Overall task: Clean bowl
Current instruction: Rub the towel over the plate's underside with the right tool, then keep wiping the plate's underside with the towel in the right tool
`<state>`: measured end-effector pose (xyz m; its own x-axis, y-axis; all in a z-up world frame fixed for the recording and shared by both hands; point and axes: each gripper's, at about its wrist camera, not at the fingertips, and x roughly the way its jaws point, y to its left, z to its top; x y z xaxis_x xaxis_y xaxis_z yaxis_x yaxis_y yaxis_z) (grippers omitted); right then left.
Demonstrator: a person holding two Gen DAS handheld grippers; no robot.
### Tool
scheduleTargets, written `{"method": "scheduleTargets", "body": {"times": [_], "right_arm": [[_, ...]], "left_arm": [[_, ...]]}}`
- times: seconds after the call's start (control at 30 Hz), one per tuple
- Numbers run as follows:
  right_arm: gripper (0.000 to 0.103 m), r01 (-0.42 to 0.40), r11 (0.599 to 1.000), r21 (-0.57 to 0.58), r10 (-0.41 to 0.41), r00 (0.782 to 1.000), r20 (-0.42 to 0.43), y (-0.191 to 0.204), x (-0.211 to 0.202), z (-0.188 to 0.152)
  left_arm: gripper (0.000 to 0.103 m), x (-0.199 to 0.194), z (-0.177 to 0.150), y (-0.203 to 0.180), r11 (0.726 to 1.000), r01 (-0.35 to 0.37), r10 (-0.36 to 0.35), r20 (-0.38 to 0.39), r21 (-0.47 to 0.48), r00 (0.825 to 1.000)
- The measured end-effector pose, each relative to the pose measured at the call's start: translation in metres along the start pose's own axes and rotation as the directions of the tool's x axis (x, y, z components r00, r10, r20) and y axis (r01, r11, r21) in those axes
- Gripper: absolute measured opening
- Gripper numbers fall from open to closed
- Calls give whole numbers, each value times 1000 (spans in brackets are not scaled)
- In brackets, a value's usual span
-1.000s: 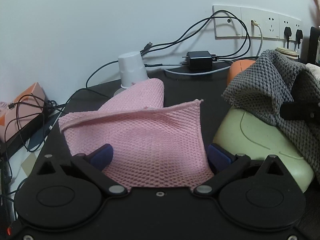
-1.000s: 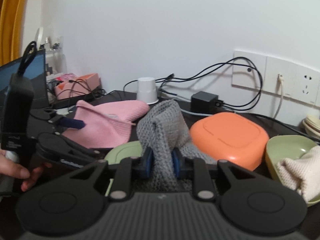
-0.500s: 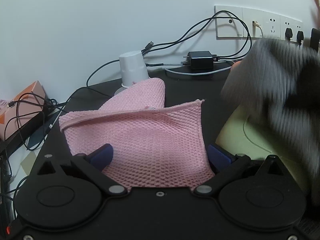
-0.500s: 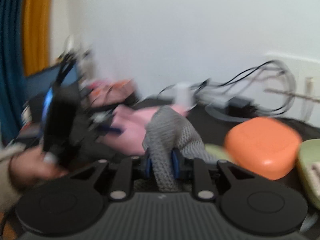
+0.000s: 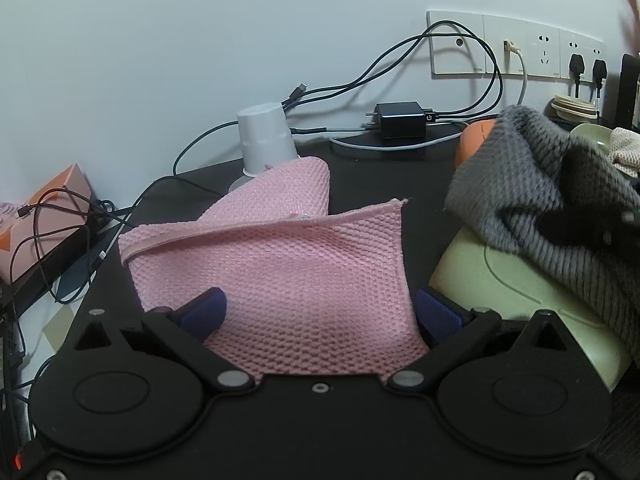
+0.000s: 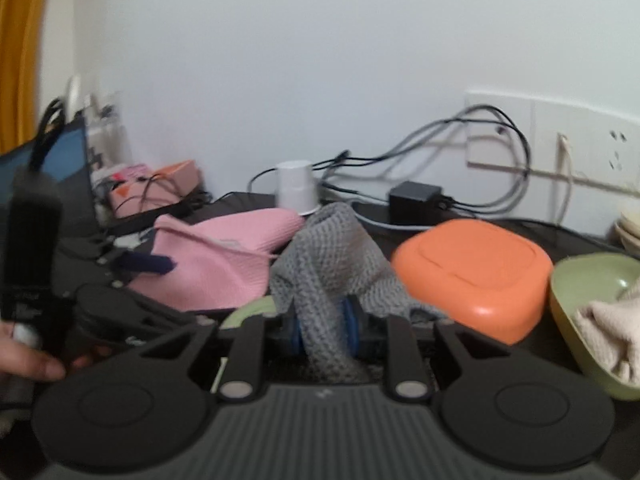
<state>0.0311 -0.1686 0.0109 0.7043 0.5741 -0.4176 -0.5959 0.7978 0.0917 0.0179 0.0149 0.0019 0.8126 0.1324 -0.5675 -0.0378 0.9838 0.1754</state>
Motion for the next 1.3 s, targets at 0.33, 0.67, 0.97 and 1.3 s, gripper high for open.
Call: {"method": "scheduleTargets", "body": {"times": [0.33,0.67,0.97,1.3], "right_arm": [[20,-173,984,-31,174,985,5,9,-11,4],[20,84,996,35,-85,996,9,-17,-7,5],[20,-156,988,19,156,988,-2,5,-9,-2],[20,87,983,159,-125,962,244,-49,-76,23]], "left_arm": [[103,1,0,2,1000,1,-1,-2,-8,1000],[103,0,0,1,1000,1,-1,1,0,1000],[103,0,-1,1,1000,-3,3,1,-7,1000],[103,-40,4,18,990,10,22,227,-141,974]]}}
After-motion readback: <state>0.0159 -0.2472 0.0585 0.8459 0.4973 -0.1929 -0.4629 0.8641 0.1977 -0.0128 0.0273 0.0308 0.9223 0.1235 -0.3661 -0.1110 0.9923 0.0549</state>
